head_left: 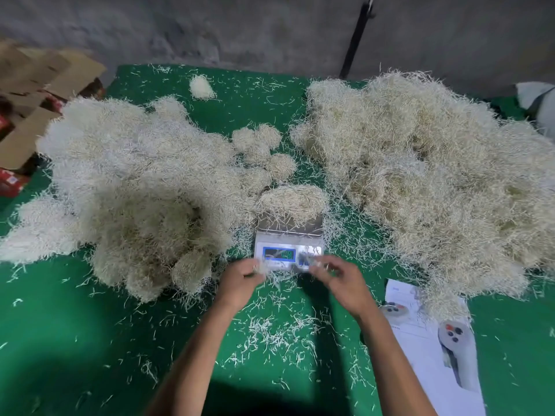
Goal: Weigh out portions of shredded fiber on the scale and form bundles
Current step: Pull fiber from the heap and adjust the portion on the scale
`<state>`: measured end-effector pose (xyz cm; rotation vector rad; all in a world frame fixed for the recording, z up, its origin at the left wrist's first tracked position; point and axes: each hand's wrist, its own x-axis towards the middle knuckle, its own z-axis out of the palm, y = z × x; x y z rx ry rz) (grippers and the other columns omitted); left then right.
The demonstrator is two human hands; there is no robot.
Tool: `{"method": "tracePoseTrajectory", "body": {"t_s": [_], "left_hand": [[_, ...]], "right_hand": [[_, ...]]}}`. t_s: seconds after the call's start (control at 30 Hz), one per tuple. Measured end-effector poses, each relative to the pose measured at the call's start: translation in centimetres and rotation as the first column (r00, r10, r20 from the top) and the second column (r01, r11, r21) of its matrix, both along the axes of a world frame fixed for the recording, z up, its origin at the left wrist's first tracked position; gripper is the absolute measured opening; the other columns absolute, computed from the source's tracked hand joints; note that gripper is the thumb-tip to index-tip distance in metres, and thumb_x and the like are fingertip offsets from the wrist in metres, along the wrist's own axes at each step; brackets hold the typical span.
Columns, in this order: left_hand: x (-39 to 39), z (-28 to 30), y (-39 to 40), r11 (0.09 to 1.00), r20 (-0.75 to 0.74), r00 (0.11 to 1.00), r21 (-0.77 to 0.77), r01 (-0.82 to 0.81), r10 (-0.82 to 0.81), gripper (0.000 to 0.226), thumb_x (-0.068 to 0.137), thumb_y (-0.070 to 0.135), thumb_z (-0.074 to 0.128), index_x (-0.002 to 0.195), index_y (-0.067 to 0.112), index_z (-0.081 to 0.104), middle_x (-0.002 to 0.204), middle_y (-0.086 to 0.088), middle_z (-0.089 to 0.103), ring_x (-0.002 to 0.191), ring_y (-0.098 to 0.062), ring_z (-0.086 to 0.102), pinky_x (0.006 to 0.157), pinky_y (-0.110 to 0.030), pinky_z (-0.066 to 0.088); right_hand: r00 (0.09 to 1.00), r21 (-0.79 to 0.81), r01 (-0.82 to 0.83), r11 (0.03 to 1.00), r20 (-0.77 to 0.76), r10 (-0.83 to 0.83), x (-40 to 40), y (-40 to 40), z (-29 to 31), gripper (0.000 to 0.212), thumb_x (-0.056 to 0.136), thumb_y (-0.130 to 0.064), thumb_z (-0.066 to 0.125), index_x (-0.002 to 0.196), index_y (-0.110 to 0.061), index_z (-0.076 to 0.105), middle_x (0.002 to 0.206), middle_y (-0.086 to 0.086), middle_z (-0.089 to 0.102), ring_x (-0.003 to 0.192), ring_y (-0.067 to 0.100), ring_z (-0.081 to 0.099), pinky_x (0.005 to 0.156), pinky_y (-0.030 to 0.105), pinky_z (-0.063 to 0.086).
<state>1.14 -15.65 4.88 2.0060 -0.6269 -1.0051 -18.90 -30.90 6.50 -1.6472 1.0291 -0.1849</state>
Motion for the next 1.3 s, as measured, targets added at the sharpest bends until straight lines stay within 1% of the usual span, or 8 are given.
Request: {"method": "tracePoseTrajectory", "body": {"t_s": [0.17, 0.3, 0.43, 0.63, 0.83, 1.03, 1.2, 1.3], "left_hand": [[2.4, -0.1, -2.3, 0.949, 0.101, 0.965, 0.233, 0.213, -0.241, 0.023, 0.096, 0.026, 0.069, 0.079, 0.012, 0.064, 0.058, 0.005, 0.046, 0.041, -0.007, 0.036, 0.044, -0.019, 0.030], [3.6, 2.6, -9.0, 0.991, 0.338, 0.932, -0.029, -0.128, 0.130, 0.036, 0.101, 0.033, 0.059, 0.129, 0.011, 0.055, 0.110, -0.002, 0.059, 0.092, -0.010, 0.060, 0.069, -0.018, 0.046], [5.0, 3.1, -14.5, 0.958, 0.173, 0.954, -0.197, -0.209, 0.244, 0.061, 0.105, 0.037, 0.050, 0.158, 0.021, 0.026, 0.161, -0.010, 0.031, 0.142, -0.027, 0.040, 0.113, -0.046, 0.039], [2.8, 2.5, -18.2, 0.944, -0.512, 0.828, -0.095, -0.316, 0.226, 0.025, 0.103, 0.042, 0.053, 0.115, 0.025, 0.067, 0.131, -0.013, 0.065, 0.102, -0.017, 0.066, 0.083, -0.036, 0.059], [0.9, 1.6, -15.5, 0.881, -0.769, 0.577, -0.041, -0.472, 0.273, 0.058, 0.101, 0.066, 0.036, 0.122, 0.021, 0.065, 0.131, -0.009, 0.067, 0.107, -0.024, 0.071, 0.081, -0.038, 0.060], [1.5, 7.5, -17.7, 0.908, -0.782, 0.571, -0.016, -0.419, 0.250, 0.067, 0.099, 0.064, 0.040, 0.146, 0.017, 0.048, 0.152, -0.014, 0.049, 0.137, -0.032, 0.050, 0.103, -0.037, 0.043], [2.0, 8.7, -16.2, 0.903, -0.671, 0.706, -0.127, -0.410, 0.226, 0.044, 0.112, 0.033, 0.029, 0.149, 0.014, 0.043, 0.155, -0.006, 0.044, 0.135, -0.021, 0.052, 0.111, -0.033, 0.044], [0.9, 11.5, -16.2, 0.941, -0.757, 0.643, -0.125, -0.314, 0.114, 0.048, 0.107, 0.038, 0.039, 0.137, 0.006, 0.058, 0.138, -0.022, 0.060, 0.131, -0.034, 0.056, 0.109, -0.046, 0.044]], "right_hand": [[0.970, -0.182, -0.030, 0.983, -0.241, -0.015, 2.2, -3.8, -0.8, 0.041, 0.100, -0.041, 0.062, 0.133, -0.019, 0.063, 0.125, 0.000, 0.069, 0.083, 0.004, 0.065, 0.095, 0.033, 0.056], [0.950, -0.373, 0.263, 0.890, -0.063, -0.307, 7.7, -8.3, 0.2, 0.066, 0.105, -0.052, 0.047, 0.156, -0.012, 0.035, 0.156, 0.015, 0.042, 0.131, 0.026, 0.055, 0.110, 0.047, 0.046], [0.958, -0.269, 0.284, 0.920, 0.115, -0.262, 13.3, -11.8, 0.8, 0.069, 0.106, -0.051, 0.044, 0.160, -0.014, 0.023, 0.160, 0.019, 0.034, 0.127, 0.022, 0.053, 0.103, 0.040, 0.047], [0.917, 0.045, 0.304, 0.951, 0.255, -0.306, 17.2, -9.3, -1.0, 0.080, 0.084, -0.077, 0.064, 0.149, -0.034, 0.046, 0.154, 0.005, 0.050, 0.137, 0.025, 0.051, 0.113, 0.052, 0.041], [0.523, 0.502, 0.671, 0.546, 0.203, -0.828, 16.3, -12.6, -0.4, 0.056, 0.096, -0.024, 0.071, 0.145, -0.009, 0.048, 0.122, 0.012, 0.066, 0.100, 0.032, 0.063, 0.097, 0.039, 0.050], [0.932, -0.248, 0.311, 0.917, 0.267, -0.244, 15.3, -4.8, 2.6, 0.041, 0.105, -0.018, 0.052, 0.145, -0.013, 0.055, 0.147, 0.009, 0.056, 0.138, 0.018, 0.047, 0.119, 0.047, 0.036], [0.966, -0.319, 0.156, 0.935, 0.246, -0.077, 16.0, -4.6, 8.6, 0.069, 0.099, -0.071, 0.024, 0.151, -0.032, 0.047, 0.161, -0.010, 0.040, 0.144, 0.009, 0.040, 0.123, 0.049, 0.029], [0.907, -0.304, 0.302, 0.903, 0.384, -0.173, 14.9, -6.4, 10.6, 0.050, 0.103, -0.059, 0.045, 0.150, -0.042, 0.046, 0.157, -0.011, 0.044, 0.140, 0.012, 0.047, 0.118, 0.049, 0.037]]}}
